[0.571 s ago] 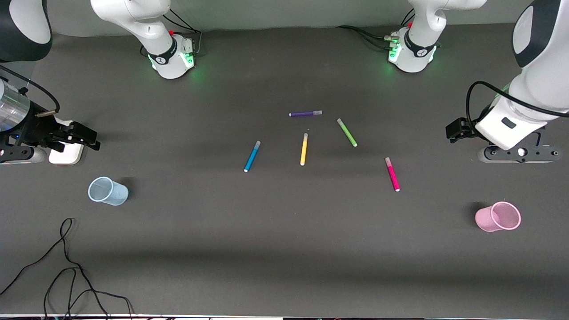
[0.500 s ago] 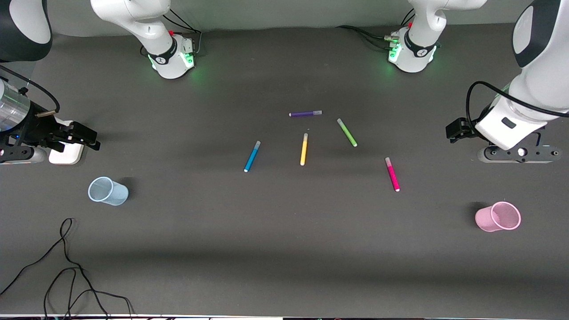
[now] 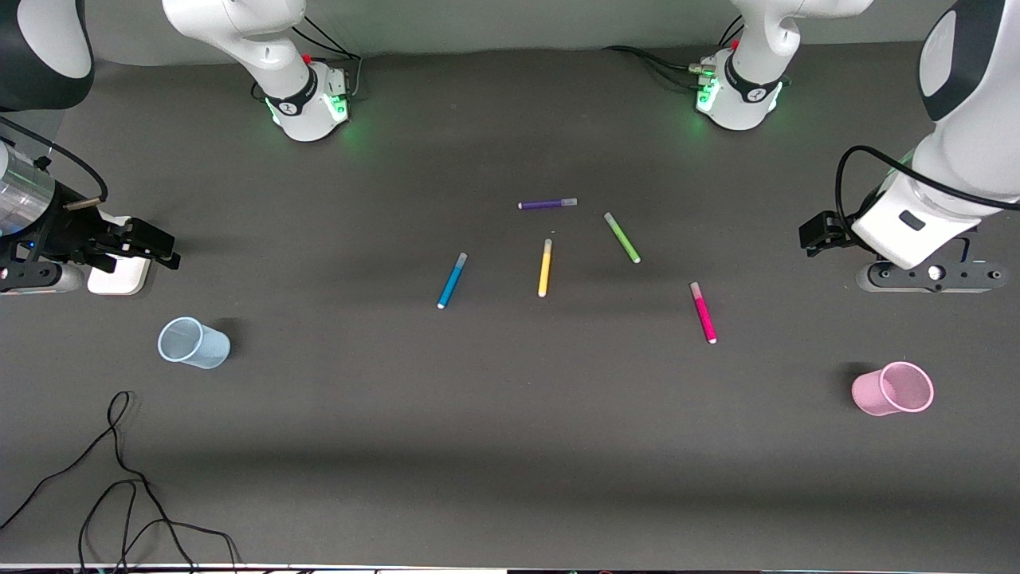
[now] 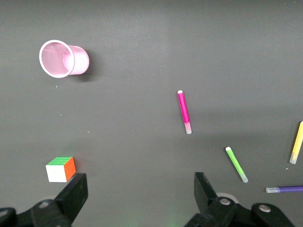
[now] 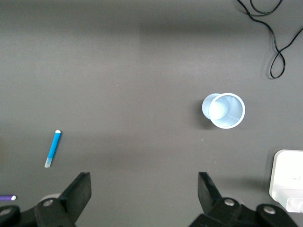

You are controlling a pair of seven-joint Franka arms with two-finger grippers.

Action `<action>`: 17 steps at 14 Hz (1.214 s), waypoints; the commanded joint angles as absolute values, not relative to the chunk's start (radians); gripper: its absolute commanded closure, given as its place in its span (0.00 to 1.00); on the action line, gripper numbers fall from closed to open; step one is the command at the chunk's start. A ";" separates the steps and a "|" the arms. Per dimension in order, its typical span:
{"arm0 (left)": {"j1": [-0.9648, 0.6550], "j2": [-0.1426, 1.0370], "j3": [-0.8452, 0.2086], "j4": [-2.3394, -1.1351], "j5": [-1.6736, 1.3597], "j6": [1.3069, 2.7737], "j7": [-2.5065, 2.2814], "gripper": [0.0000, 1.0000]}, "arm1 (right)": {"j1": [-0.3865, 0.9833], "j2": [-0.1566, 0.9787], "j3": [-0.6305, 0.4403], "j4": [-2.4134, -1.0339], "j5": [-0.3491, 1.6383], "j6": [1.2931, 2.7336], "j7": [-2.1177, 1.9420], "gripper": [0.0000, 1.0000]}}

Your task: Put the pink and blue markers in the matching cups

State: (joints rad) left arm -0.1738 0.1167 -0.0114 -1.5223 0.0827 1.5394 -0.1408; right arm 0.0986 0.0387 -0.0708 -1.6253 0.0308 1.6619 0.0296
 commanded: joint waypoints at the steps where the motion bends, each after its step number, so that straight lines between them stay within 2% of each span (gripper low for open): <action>1: -0.176 0.117 -0.006 -1.514 0.071 1.522 -0.127 0.00 | 0.101 0.041 -0.048 -1.624 0.012 1.638 0.113 0.00; 4: -0.176 0.117 -0.006 -1.513 0.069 1.523 -0.127 0.01 | 0.101 0.055 -0.028 -1.626 0.018 1.638 0.172 0.00; 9: -0.192 0.143 -0.009 -1.512 0.067 1.522 -0.140 0.00 | 0.115 0.075 0.067 -1.625 0.018 1.638 0.331 0.00; 13: -0.205 0.173 -0.021 -1.538 0.043 1.526 -0.166 0.00 | 0.190 0.115 0.072 -1.623 0.047 1.643 0.488 0.00; 17: -0.273 0.256 -0.021 -1.542 0.040 1.571 -0.285 0.00 | 0.221 0.173 0.072 -1.623 0.147 1.690 0.586 0.00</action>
